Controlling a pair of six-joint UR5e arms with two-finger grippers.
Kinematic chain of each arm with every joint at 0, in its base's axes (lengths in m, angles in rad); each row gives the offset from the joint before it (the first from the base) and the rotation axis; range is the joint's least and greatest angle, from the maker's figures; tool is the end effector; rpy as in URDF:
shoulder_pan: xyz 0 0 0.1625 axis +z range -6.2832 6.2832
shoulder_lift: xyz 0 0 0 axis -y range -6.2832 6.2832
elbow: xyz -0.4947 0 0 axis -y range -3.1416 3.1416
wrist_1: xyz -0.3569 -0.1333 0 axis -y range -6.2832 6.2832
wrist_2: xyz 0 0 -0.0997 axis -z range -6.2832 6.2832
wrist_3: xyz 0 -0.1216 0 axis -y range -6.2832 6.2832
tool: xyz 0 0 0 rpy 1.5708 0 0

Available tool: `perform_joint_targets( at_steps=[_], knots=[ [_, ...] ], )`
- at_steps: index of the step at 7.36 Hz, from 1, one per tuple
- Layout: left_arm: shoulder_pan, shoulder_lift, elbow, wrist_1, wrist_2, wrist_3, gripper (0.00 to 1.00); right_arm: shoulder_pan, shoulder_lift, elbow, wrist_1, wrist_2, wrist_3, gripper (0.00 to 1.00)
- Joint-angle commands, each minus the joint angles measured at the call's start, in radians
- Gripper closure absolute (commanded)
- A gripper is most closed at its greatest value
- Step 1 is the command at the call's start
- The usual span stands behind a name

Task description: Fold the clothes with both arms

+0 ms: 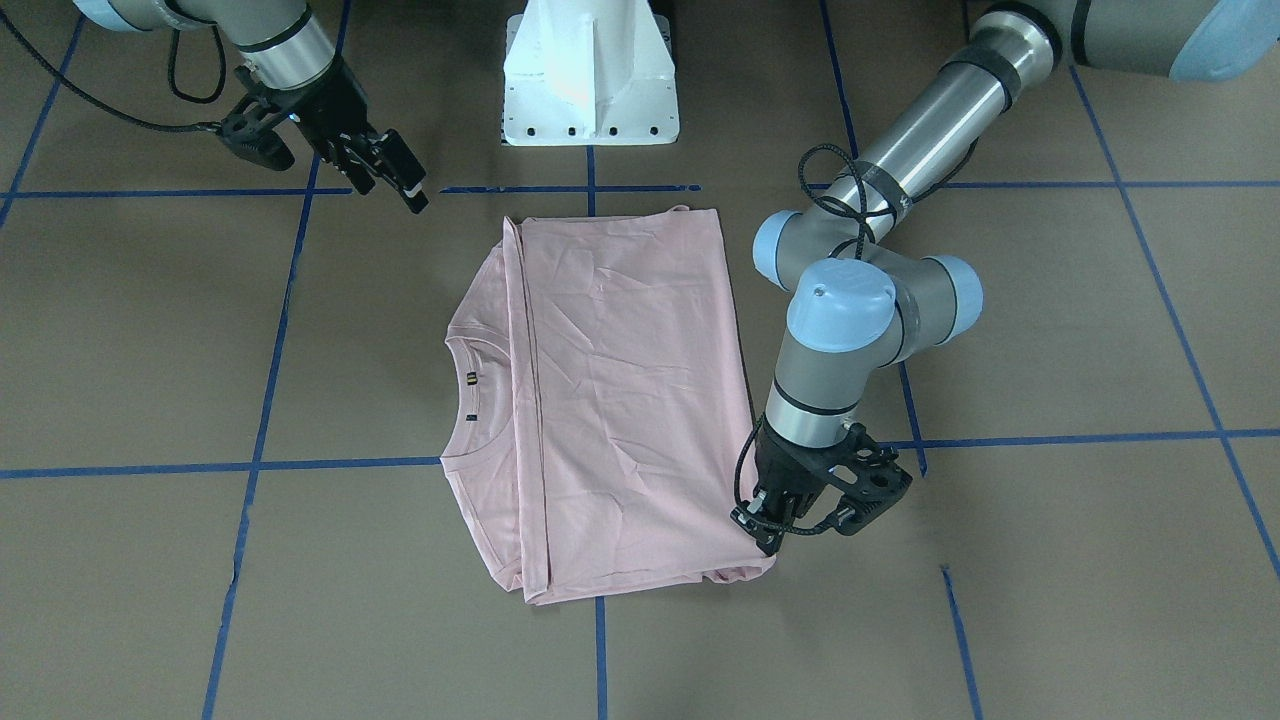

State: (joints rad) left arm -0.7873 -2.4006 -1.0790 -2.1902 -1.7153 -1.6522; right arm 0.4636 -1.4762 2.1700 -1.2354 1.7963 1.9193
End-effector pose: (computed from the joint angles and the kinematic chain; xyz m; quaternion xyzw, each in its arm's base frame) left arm 0.5231 -0.6892 0.3658 0.0987 0.4533 -0.3424 0.8171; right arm -0.3766 -0.3069 0.4024 -0.0696 -0.4939 0.2908 0.8165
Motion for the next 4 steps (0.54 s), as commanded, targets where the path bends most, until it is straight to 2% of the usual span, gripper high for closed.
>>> perform_joint_targets(
  at_steps=[1,2,3,4],
  knots=[
    [-0.023,0.008,-0.005,-0.006,-0.009,0.049,0.64,-0.008,0.016,-0.01,-0.001,-0.024,0.001,0.0],
    [-0.026,0.07,-0.103,0.0,-0.027,0.049,0.64,-0.009,0.072,-0.054,-0.01,-0.04,0.003,0.0],
    [-0.03,0.175,-0.234,-0.005,-0.12,0.054,0.64,-0.025,0.127,-0.118,-0.012,-0.047,0.006,0.0],
    [-0.036,0.205,-0.298,0.001,-0.142,0.049,0.64,-0.042,0.173,-0.168,-0.012,-0.058,0.061,0.0]
  ],
)
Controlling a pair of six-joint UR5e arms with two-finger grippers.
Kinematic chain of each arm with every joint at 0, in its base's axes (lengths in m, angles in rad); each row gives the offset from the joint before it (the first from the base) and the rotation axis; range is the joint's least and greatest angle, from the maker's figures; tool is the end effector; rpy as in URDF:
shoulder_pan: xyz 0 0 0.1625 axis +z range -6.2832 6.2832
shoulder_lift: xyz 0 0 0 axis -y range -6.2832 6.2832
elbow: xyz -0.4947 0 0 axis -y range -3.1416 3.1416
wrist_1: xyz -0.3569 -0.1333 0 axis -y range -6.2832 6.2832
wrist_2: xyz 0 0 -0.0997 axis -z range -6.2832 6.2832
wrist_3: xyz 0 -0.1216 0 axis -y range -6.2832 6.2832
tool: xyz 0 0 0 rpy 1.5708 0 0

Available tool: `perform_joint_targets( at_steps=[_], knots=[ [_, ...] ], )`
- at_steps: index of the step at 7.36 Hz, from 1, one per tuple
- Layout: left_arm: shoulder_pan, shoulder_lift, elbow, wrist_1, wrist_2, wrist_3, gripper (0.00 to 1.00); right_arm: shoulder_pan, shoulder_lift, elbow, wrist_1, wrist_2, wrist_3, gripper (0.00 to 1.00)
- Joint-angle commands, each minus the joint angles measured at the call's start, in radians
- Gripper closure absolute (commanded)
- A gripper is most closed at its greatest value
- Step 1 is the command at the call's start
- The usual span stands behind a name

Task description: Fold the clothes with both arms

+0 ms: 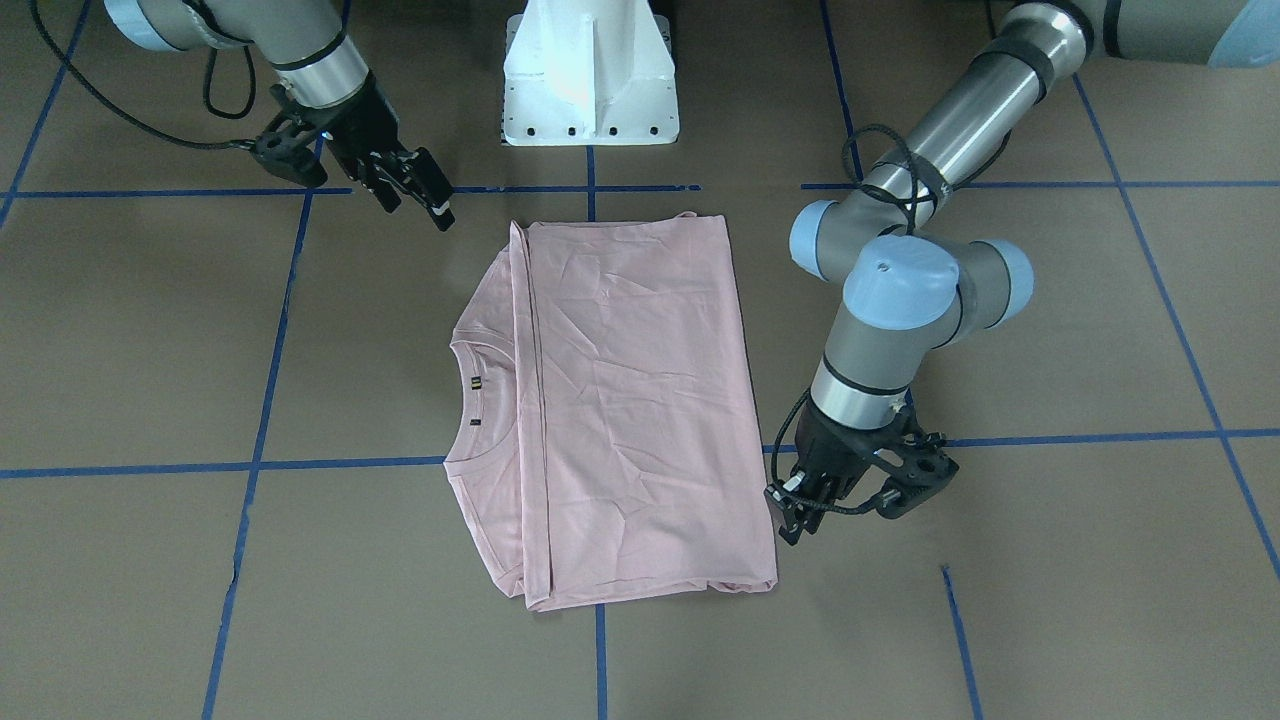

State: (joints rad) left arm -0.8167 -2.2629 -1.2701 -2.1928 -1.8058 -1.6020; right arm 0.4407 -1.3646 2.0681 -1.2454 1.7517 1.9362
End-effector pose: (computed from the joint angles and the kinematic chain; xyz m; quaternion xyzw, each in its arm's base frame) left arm 0.4703 -0.6540 0.3852 0.0898 0.4845 -0.3053 0.8149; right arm -0.4294 -0.3257 0.3921 -0.0601 -0.4927 0.2992 0.8150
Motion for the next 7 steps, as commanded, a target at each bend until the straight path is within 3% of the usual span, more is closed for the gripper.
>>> perform_joint_targets(
  at_steps=[1,3,5,7],
  knots=[
    [-0.006,0.066,-0.113,0.007,-0.053,-0.006,0.63,-0.081,0.097,-0.103,-0.003,-0.062,0.108,0.0],
    [-0.005,0.069,-0.126,0.008,-0.053,-0.006,0.62,-0.16,0.13,-0.165,-0.005,-0.153,0.166,0.04],
    [-0.005,0.071,-0.135,0.01,-0.053,-0.007,0.61,-0.171,0.188,-0.247,-0.005,-0.173,0.175,0.11],
    [-0.005,0.071,-0.137,0.01,-0.053,-0.007,0.6,-0.171,0.194,-0.258,-0.037,-0.182,0.173,0.22]
  ],
)
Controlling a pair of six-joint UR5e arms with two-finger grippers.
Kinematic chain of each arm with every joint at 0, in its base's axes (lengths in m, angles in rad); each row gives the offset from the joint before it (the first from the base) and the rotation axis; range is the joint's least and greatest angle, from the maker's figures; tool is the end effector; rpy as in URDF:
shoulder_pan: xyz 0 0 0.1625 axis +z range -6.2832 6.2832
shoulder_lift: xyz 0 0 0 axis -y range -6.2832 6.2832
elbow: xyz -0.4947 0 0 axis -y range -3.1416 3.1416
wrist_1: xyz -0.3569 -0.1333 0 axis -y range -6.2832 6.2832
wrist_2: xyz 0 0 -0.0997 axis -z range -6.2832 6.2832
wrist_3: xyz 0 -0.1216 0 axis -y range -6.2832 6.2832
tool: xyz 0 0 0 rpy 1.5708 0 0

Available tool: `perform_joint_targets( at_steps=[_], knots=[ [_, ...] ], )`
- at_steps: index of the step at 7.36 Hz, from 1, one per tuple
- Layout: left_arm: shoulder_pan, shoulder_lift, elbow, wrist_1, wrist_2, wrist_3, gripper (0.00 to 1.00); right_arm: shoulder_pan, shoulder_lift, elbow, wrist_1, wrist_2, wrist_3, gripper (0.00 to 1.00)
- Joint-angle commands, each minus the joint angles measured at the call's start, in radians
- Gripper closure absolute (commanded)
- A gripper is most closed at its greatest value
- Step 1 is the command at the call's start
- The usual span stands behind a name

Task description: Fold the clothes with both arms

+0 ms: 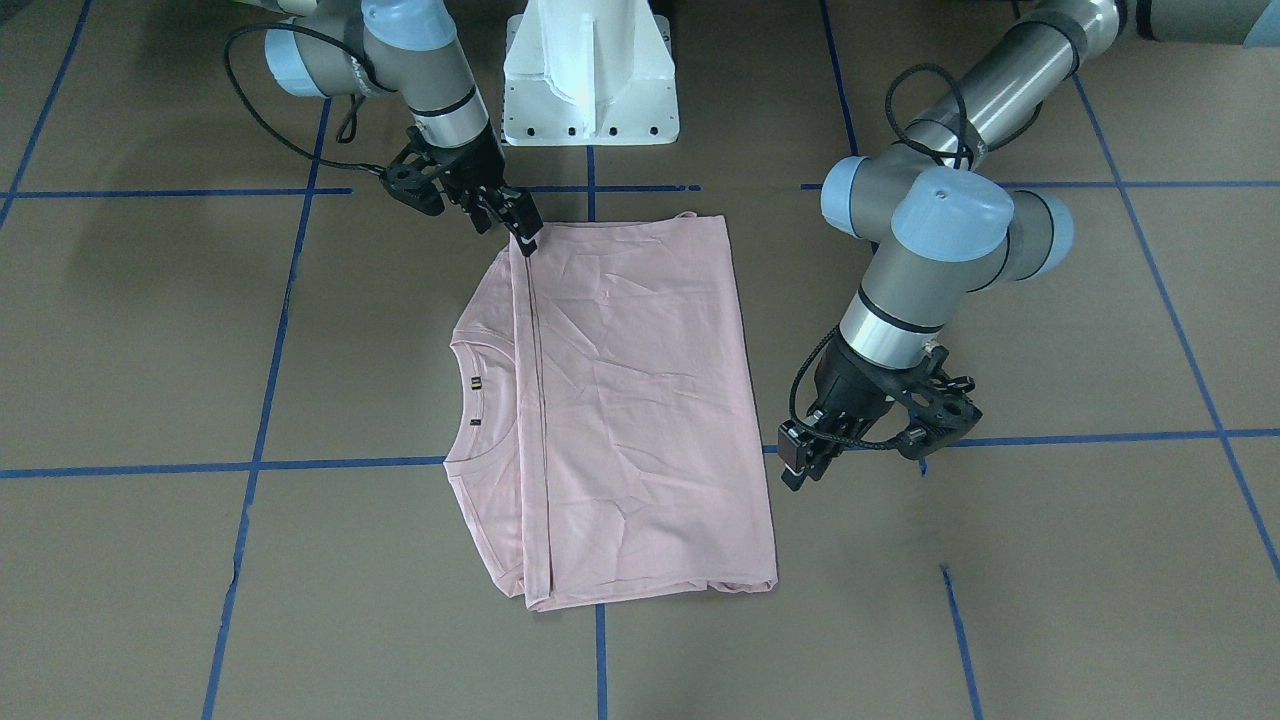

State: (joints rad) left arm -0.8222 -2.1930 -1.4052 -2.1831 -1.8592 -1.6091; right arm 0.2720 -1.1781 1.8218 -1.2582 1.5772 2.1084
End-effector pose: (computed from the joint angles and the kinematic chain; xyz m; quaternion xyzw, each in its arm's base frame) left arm 0.4441 -0.6231 0.3758 0.0783 0.5131 -0.2887 0.8045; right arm -0.5728 -0.2973 0.3940 -0.0637 -0.4557 0.3483 0.8167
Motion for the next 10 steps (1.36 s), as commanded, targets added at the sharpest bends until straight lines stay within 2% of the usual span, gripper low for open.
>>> perform_joint_targets(
  at_steps=[1,2,3,4,10],
  knots=[
    [0.0,0.001,-0.001,0.0,0.0,0.0,0.6,-0.002,0.015,-0.009,-0.053,-0.008,0.001,0.26],
    [0.0,0.001,0.0,-0.001,0.0,0.0,0.6,-0.002,0.029,-0.01,-0.058,-0.005,0.001,0.47],
    [0.001,0.001,0.0,-0.001,0.0,0.0,0.6,-0.002,0.031,-0.01,-0.058,-0.005,0.001,0.76],
    [0.002,0.001,0.0,-0.001,0.0,0.0,0.6,-0.002,0.031,-0.007,-0.058,-0.005,0.001,1.0],
    [0.012,-0.001,-0.024,0.0,-0.002,-0.046,0.58,0.001,0.025,0.013,-0.059,-0.003,-0.001,1.0]
  ],
)
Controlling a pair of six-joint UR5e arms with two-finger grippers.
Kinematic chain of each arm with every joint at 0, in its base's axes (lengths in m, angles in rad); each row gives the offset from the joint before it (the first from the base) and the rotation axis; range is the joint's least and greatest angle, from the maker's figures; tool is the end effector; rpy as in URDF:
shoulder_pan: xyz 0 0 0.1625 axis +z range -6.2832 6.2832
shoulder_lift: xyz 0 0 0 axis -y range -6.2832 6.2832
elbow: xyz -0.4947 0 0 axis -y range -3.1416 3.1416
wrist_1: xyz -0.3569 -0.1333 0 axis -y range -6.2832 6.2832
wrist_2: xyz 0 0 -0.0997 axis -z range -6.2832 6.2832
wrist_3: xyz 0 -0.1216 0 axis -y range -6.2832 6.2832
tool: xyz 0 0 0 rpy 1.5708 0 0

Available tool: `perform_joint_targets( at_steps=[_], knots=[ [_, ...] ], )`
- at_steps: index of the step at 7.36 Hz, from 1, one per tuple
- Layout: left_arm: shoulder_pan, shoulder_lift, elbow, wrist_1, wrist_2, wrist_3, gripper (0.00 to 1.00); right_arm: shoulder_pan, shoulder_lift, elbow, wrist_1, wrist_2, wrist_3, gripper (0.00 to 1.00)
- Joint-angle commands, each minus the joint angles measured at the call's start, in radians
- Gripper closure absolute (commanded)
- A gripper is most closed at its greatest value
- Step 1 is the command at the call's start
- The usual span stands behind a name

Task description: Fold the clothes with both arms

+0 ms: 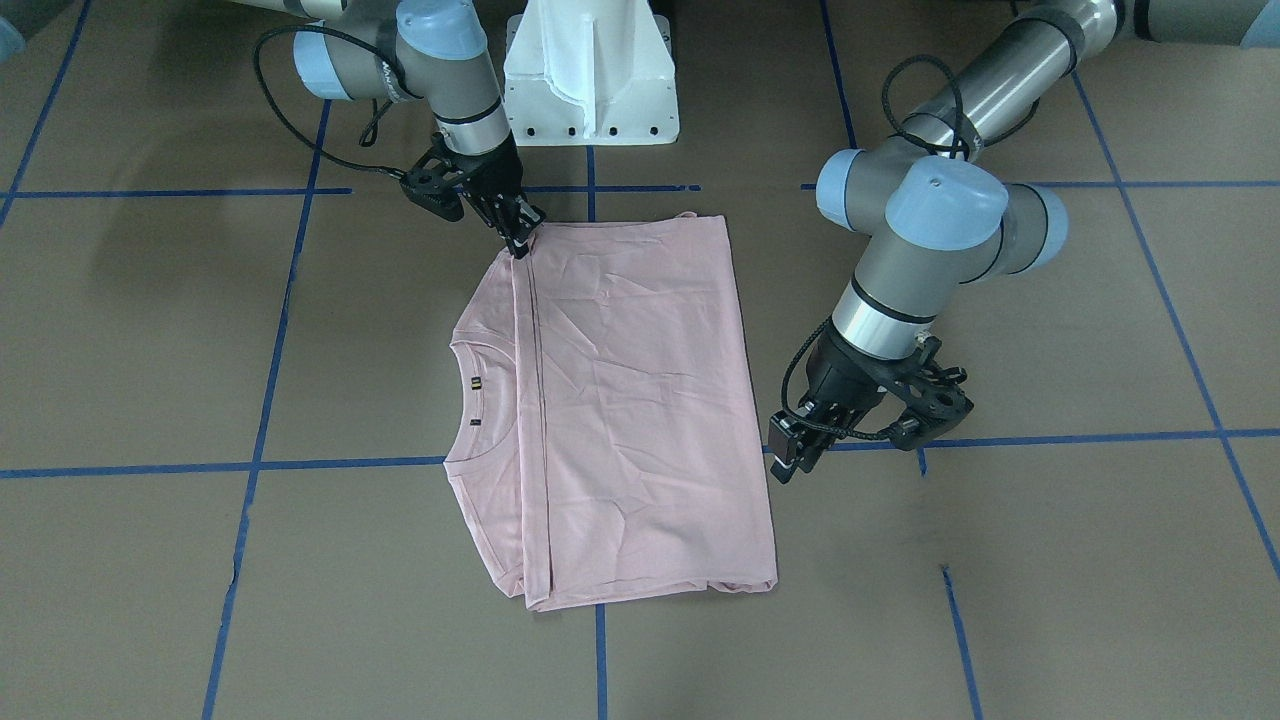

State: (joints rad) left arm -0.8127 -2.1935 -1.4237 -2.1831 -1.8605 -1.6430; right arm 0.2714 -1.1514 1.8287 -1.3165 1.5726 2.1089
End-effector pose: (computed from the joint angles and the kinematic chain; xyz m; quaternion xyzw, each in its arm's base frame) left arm 0.4477 -0.6162 0.3667 0.0702 0.5221 -0.2950 0.7972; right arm -0.5777 -0.2989 0.3832 -0.0605 -0.4450 0.3515 0.8214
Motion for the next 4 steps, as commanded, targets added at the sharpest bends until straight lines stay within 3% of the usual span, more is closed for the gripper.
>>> perform_joint_targets(
  at_steps=[1,3,4],
  knots=[
    [0.003,0.0,-0.004,0.0,0.0,-0.012,0.58,0.002,-0.004,0.009,-0.001,0.001,-0.001,1.0],
    [0.003,0.001,-0.004,0.0,0.0,-0.012,0.58,-0.001,0.001,0.011,-0.019,0.001,-0.001,0.95],
    [0.003,0.0,-0.004,0.0,0.0,-0.014,0.58,-0.003,0.001,0.007,-0.02,0.0,-0.001,0.57]
  ],
)
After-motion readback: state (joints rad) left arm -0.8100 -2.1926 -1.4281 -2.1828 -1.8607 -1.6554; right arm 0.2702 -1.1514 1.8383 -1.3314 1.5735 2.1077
